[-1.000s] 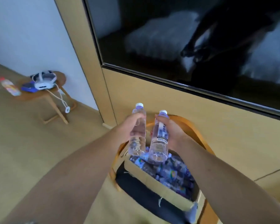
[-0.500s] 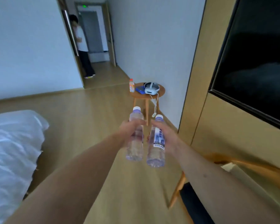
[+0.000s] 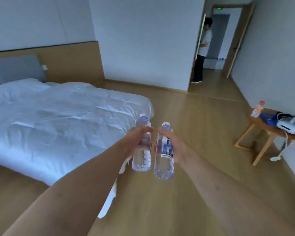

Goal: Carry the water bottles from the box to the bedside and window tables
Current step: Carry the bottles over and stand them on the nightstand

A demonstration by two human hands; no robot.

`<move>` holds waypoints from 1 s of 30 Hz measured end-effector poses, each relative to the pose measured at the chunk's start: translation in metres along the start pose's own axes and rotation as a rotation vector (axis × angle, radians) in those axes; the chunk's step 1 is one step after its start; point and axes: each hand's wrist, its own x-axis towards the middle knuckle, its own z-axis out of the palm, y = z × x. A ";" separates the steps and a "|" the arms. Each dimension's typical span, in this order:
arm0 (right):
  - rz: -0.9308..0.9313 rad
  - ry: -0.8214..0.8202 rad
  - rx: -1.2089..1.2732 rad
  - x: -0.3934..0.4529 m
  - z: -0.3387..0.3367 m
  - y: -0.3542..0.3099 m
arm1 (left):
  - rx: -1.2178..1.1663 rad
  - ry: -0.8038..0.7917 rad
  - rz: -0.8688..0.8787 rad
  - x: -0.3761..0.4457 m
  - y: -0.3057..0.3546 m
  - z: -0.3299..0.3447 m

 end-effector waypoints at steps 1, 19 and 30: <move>0.029 -0.045 -0.038 0.017 0.024 0.005 | -0.022 0.045 0.007 -0.002 0.002 -0.026; 0.336 -0.766 -0.347 0.270 0.411 0.077 | -0.344 0.976 0.024 -0.018 0.041 -0.404; 0.478 -1.011 -0.485 0.324 0.601 0.158 | -0.499 1.217 -0.021 -0.055 0.024 -0.575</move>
